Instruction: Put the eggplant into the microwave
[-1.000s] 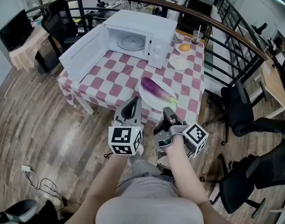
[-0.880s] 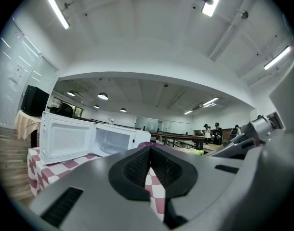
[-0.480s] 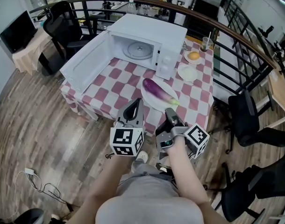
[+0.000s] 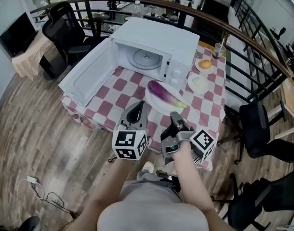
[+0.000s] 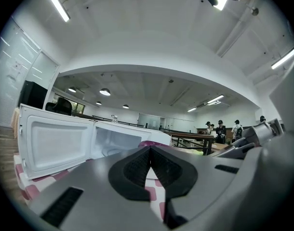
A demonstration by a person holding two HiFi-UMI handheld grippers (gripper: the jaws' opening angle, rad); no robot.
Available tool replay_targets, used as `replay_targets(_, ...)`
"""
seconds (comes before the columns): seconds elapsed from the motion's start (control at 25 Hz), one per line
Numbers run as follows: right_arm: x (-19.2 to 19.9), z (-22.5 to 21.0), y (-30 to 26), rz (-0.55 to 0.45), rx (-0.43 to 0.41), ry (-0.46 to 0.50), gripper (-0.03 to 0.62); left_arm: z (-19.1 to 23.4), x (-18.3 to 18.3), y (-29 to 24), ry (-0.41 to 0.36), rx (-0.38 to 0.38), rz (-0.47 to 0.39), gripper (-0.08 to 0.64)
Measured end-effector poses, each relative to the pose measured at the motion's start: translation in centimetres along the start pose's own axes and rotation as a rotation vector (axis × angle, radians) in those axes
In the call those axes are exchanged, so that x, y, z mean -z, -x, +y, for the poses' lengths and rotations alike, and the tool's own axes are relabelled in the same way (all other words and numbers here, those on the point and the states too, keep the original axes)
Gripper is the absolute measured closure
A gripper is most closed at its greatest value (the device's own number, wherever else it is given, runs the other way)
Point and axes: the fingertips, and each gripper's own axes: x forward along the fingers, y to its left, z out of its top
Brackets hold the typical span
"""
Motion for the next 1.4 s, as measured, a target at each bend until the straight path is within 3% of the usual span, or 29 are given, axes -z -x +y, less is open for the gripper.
replay_targets(0.76, -0.5, 0.4, -8.4, 0.065, 0.005, 0.042, 0.557, 4.4, -1.1, -6.1, -0.006, -0.033, -0.001, 0.555)
replay_targets(1.4, 1.6, -0.3, -15.2, -0.007, 0.019, 0.002, 0.557, 10.6, -0.8, -10.8, -0.004, 0.055, 0.036, 0.555)
